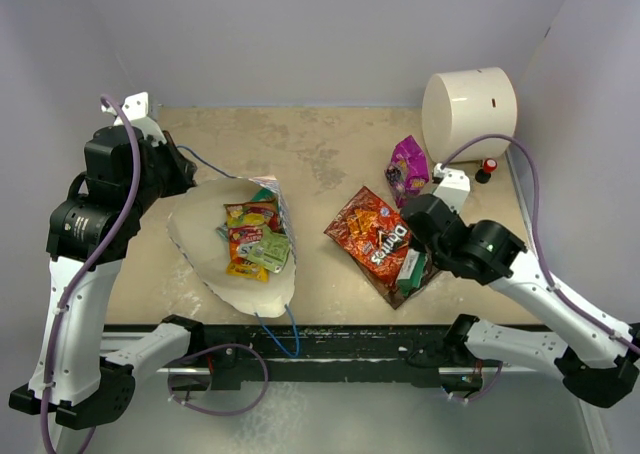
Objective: Take the snacks out of the paper bag
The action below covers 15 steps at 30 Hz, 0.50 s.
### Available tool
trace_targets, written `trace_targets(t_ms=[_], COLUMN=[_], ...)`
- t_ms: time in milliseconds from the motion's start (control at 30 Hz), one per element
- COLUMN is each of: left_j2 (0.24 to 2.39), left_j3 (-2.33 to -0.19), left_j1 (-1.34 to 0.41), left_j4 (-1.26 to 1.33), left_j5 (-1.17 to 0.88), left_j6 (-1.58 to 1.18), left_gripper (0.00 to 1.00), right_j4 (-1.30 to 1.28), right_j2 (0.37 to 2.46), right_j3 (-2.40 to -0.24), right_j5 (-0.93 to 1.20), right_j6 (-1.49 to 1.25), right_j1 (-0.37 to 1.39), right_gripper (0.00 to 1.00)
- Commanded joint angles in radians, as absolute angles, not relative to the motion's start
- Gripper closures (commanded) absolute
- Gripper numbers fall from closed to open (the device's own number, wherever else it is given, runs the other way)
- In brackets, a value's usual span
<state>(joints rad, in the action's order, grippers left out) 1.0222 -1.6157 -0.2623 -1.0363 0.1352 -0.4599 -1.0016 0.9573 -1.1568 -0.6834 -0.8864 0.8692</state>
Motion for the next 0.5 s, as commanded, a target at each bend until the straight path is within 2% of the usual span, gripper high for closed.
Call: trace_targets(t_ms=[0,467], left_j2=[1.021,0.996], left_j3=[-1.654,-1.667], left_j1=[-0.262,-0.262], left_j4=[-1.004,-1.055], left_j5=[0.123,0.169], left_j6=[-0.446,-0.439], left_gripper=[1.0,1.0], right_j4=[-0.91,-0.718], right_j2=[1.015,1.196], right_j3=[-1.162,-1.171], right_j5=[-0.717,-0.569], right_j6=[-0.923,-0.894], right_j1=[0.858,0.716], right_gripper=[1.0,1.0])
